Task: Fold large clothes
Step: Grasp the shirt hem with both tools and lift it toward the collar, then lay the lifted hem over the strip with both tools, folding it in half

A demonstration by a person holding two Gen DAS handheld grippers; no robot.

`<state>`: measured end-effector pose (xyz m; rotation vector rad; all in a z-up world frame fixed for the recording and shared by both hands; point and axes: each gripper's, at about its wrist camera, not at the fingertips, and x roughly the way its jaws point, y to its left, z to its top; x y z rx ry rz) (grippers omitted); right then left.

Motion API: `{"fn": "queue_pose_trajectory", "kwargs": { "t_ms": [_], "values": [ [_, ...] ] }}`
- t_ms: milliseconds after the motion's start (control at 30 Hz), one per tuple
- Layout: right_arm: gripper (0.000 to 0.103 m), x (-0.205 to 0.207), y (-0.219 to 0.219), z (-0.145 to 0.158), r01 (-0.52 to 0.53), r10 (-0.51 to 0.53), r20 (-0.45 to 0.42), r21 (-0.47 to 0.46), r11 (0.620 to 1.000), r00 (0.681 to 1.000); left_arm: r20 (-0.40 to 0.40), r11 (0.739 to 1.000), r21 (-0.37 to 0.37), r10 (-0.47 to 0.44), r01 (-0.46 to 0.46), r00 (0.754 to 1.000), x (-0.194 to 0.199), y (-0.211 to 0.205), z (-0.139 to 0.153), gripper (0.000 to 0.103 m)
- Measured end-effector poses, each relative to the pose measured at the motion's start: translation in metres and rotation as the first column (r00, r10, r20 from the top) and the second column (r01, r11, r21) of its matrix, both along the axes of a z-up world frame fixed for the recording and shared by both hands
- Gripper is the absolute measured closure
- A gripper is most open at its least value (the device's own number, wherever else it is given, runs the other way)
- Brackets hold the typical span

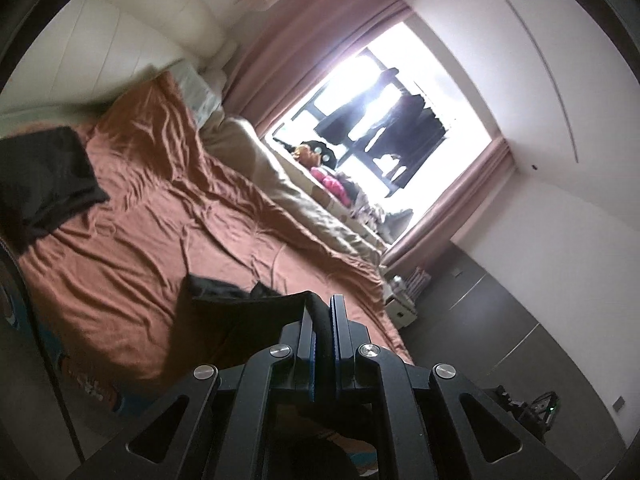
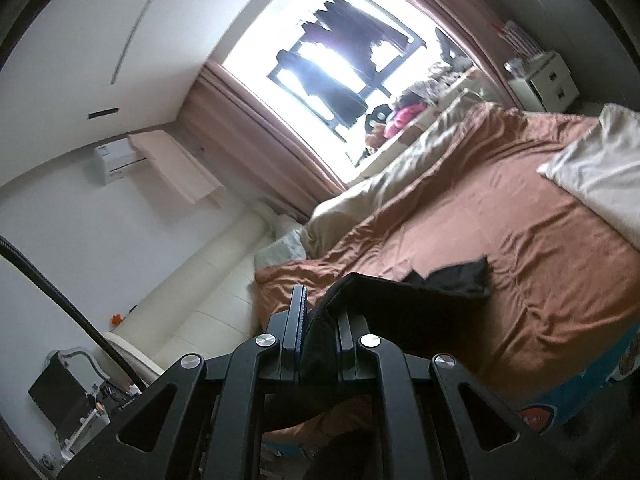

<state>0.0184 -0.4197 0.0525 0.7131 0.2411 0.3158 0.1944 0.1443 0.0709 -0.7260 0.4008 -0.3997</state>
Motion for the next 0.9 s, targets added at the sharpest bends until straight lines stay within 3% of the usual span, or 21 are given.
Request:
{"fn": "queue_pose_trajectory", "kwargs": {
  "t_ms": [200, 533, 900],
  "values": [
    [0.095, 0.011, -0.003, -0.021, -0.002, 0.001, -0.008, -0.017, 1.000, 1.000, 0.003, 1.000, 0.002, -0.008, 0.008, 1.000, -0.007, 0.003, -0.008, 0.097],
    [0.095, 0.071, -0.019, -0.050, 0.018, -0.018, -0.095, -0.004, 1.000, 0.995, -0.055, 0.999, -0.001, -0.036, 0.036, 0.998, 0.043, 0.002, -0.037, 0.097],
    [0.095, 0.154, -0.023, -0.034, 0.064, -0.063, -0.109, -0.001, 0.998, 0.992, -0.071, 0.998, 0.050, -0.025, 0.029, 0.997, 0.124, -0.010, -0.026, 0.097]
  ]
}}
